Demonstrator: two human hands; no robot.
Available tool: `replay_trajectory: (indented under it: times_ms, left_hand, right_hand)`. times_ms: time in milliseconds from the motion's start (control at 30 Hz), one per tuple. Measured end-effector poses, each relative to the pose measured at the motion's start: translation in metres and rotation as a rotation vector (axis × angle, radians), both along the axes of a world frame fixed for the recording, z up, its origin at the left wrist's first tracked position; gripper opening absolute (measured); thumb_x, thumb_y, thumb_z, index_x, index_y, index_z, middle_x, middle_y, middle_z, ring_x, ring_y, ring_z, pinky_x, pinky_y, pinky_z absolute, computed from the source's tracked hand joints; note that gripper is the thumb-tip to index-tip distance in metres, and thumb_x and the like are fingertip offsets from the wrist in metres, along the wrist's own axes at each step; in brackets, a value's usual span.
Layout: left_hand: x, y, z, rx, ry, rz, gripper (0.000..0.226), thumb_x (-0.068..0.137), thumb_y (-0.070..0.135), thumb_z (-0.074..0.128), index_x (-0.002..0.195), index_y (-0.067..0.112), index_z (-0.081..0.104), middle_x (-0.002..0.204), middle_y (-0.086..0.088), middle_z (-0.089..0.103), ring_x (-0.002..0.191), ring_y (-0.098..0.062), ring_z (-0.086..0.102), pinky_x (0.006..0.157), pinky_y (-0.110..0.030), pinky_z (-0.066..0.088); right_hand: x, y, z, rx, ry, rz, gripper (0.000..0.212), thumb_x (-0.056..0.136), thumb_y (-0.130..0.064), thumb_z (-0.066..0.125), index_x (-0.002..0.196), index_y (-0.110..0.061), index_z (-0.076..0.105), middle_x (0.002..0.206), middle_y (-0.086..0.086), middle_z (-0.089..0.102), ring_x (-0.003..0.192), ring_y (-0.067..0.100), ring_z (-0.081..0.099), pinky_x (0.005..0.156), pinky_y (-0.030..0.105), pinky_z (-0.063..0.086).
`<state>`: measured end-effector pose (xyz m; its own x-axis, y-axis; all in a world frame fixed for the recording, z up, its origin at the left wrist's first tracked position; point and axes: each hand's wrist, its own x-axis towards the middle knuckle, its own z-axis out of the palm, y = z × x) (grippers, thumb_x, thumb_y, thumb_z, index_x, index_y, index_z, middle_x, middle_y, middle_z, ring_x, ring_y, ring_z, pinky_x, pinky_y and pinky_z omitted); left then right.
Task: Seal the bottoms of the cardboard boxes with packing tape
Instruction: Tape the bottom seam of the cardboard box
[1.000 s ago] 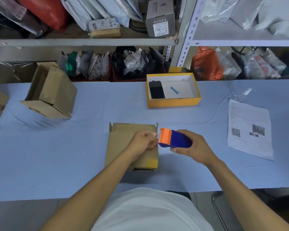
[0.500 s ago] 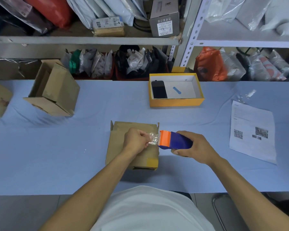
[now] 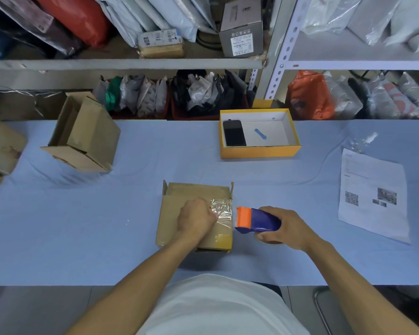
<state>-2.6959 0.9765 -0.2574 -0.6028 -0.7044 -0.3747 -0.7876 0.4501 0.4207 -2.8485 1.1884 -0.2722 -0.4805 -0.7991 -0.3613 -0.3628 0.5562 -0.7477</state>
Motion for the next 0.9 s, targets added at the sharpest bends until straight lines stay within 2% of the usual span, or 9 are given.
replay_trajectory:
  times_ms: [133,167,233,300,400,533,667,767,900]
  left_hand:
    - [-0.007,-0.004,0.007,-0.211,-0.099,-0.238,0.014,0.076,0.028,0.064,0.071,0.021,0.053,0.082,0.0,0.065,0.074,-0.025,0.055,0.056,-0.027,0.034]
    - [-0.009,-0.001,0.005,-0.182,-0.015,-0.336,0.006,0.077,0.019,0.062,0.077,0.02,0.057,0.084,-0.002,0.065,0.077,-0.026,0.057,0.058,-0.029,0.038]
    - [-0.007,0.009,-0.003,0.034,0.203,-0.476,0.015,0.076,0.002,0.057,0.082,0.014,0.062,0.085,-0.004,0.064,0.081,-0.026,0.056,0.068,-0.032,0.044]
    - [-0.001,0.012,-0.01,0.215,0.34,-0.437,0.016,0.075,-0.006,0.059,0.081,0.008,0.065,0.083,-0.003,0.063,0.081,-0.022,0.055,0.074,-0.027,0.042]
    - [-0.001,0.01,-0.016,0.258,0.389,-0.394,0.016,0.076,-0.008,0.063,0.084,0.005,0.068,0.083,-0.001,0.062,0.082,-0.018,0.057,0.075,-0.022,0.041]
    - [-0.003,0.013,-0.014,0.289,0.38,-0.403,0.018,0.078,-0.008,0.061,0.088,0.004,0.069,0.088,-0.005,0.066,0.084,-0.018,0.058,0.078,-0.027,0.044]
    - [0.004,0.009,-0.014,0.258,0.404,-0.421,0.028,0.077,-0.01,0.058,0.096,0.007,0.069,0.087,-0.001,0.061,0.086,-0.019,0.055,0.081,-0.03,0.045]
    - [0.004,0.011,-0.02,0.127,0.349,-0.557,0.034,0.086,0.0,0.054,0.111,0.016,0.07,0.092,-0.001,0.054,0.093,-0.02,0.049,0.085,-0.031,0.041]
    - [0.003,0.015,-0.023,0.032,0.263,-0.652,0.018,0.093,0.026,0.053,0.101,0.023,0.069,0.094,-0.002,0.044,0.094,-0.022,0.042,0.083,-0.033,0.035]
  right_hand:
    - [-0.002,-0.006,-0.002,0.051,0.079,0.057,0.058,0.067,-0.039,0.087,0.118,-0.038,0.059,0.103,-0.022,0.065,0.093,0.005,0.063,0.078,0.021,0.054]
    - [-0.002,-0.01,-0.003,0.057,0.088,0.067,0.057,0.067,-0.04,0.086,0.118,-0.037,0.06,0.102,-0.02,0.065,0.092,0.005,0.063,0.079,0.024,0.055]
    - [-0.003,-0.014,-0.002,0.066,0.102,0.092,0.056,0.068,-0.041,0.085,0.117,-0.036,0.06,0.101,-0.018,0.066,0.091,0.006,0.062,0.08,0.029,0.055]
    - [-0.006,-0.013,-0.001,0.076,0.113,0.108,0.057,0.068,-0.042,0.085,0.118,-0.037,0.059,0.103,-0.018,0.066,0.092,0.007,0.062,0.081,0.03,0.055]
    - [-0.009,0.001,0.0,0.051,0.057,0.065,0.057,0.066,-0.044,0.086,0.114,-0.051,0.056,0.105,-0.02,0.066,0.097,0.007,0.063,0.079,0.026,0.057]
    - [-0.009,0.016,-0.001,0.011,0.001,-0.004,0.063,0.066,-0.032,0.09,0.107,-0.064,0.055,0.105,-0.027,0.064,0.101,0.001,0.061,0.076,0.024,0.059]
    - [-0.026,0.034,-0.005,0.069,0.008,-0.054,0.054,0.064,-0.031,0.089,0.106,-0.051,0.063,0.1,-0.021,0.068,0.094,0.007,0.065,0.079,0.035,0.06]
    - [-0.024,0.026,-0.007,0.144,0.104,0.033,0.055,0.066,-0.035,0.087,0.112,-0.045,0.059,0.102,-0.022,0.066,0.092,0.003,0.063,0.083,0.032,0.055]
    - [-0.013,0.008,-0.015,0.201,0.178,0.113,0.057,0.069,-0.043,0.082,0.121,-0.036,0.06,0.107,-0.016,0.066,0.092,0.007,0.059,0.08,0.03,0.051]
